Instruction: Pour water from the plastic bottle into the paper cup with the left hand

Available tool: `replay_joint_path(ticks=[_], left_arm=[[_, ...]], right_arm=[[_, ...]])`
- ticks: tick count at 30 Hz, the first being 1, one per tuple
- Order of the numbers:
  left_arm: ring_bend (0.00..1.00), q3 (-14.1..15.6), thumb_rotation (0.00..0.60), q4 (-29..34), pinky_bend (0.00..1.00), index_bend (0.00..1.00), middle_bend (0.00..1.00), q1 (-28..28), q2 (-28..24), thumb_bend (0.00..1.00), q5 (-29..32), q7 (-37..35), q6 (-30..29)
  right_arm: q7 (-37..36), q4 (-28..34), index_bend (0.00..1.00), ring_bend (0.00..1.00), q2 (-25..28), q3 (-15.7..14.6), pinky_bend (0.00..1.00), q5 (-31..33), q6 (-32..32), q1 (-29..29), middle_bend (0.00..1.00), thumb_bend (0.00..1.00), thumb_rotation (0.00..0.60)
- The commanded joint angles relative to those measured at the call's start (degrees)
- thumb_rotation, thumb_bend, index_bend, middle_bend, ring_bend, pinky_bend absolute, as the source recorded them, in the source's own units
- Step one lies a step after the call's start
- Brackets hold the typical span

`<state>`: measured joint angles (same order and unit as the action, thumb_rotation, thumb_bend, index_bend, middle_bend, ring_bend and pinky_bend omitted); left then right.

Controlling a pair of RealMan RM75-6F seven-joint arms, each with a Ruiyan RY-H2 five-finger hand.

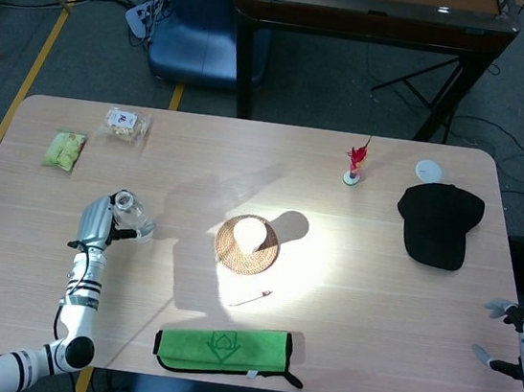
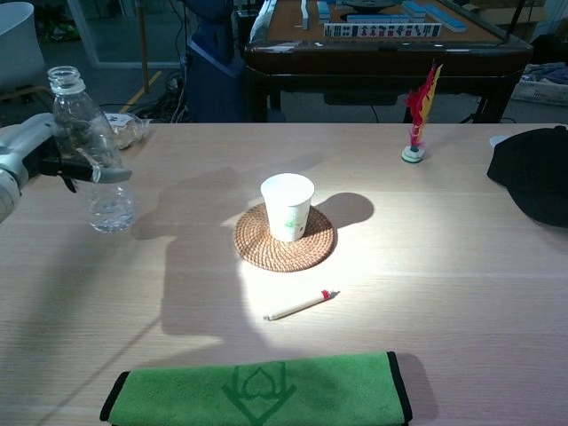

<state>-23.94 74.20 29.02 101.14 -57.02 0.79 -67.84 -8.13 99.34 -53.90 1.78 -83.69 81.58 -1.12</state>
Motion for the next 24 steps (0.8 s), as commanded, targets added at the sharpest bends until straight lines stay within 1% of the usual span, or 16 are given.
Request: replay_joint_path(ticks=[1,10,14,18,21,24], left_arm=[[0.59,1.1,0.6,-2.5,0.56,0.69,0.74,-0.5,1.0,0.07,-1.1,-2.1,-0.4],[0.59,3.0,0.6,-8.0,0.56,0.7,0.74,-1.1,2.8,0.07,-2.8,-3.4,-1.5],[0.58,3.4,0.6,-9.4,0.56,0.69,0.73,-1.3,3.3,0.07,-3.4,-4.2,-1.8],[0.55,4.2,0.6,-11.0,0.56,0.66,0.67,-1.5,3.8,0.07,-5.0,-5.0,-2.5],[0.5,5.2,0.6,-12.6,0.55,0.62,0.61,-1.6,4.4,0.07,-6.4,-5.3,-2.9],[0.47,5.8,0.6,-13.7,0.53,0.59,0.57,-1.7,4.8,0.07,-6.7,-4.9,-2.6]], right_arm=[[0.1,0.0,0.37,0.4,0.0,0.0,0.45,0.1,0.0,0.0,0.42,0.0,0.6],[0.3,0.0,0.37,0.4,-0.1,0.0,0.45,0.3,-0.3,-0.1,0.42,0.0,0.6],[0.4,0.0,0.37,0.4,-0.1,-0.1,0.45,0.3,-0.4,-0.1,0.42,0.0,0.6],[0.4,0.1,0.37,0.4,0.0,-0.1,0.45,0.3,-0.4,-0.1,0.42,0.0,0.6],[0.5,0.1,0.37,0.4,0.0,-0.1,0.45,0.3,-0.4,-0.1,0.42,0.0,0.6],[0.7,0.2,0.37,0.4,-0.1,-0.2,0.45,0.2,-0.4,-0.1,0.42,0.0,0.6]])
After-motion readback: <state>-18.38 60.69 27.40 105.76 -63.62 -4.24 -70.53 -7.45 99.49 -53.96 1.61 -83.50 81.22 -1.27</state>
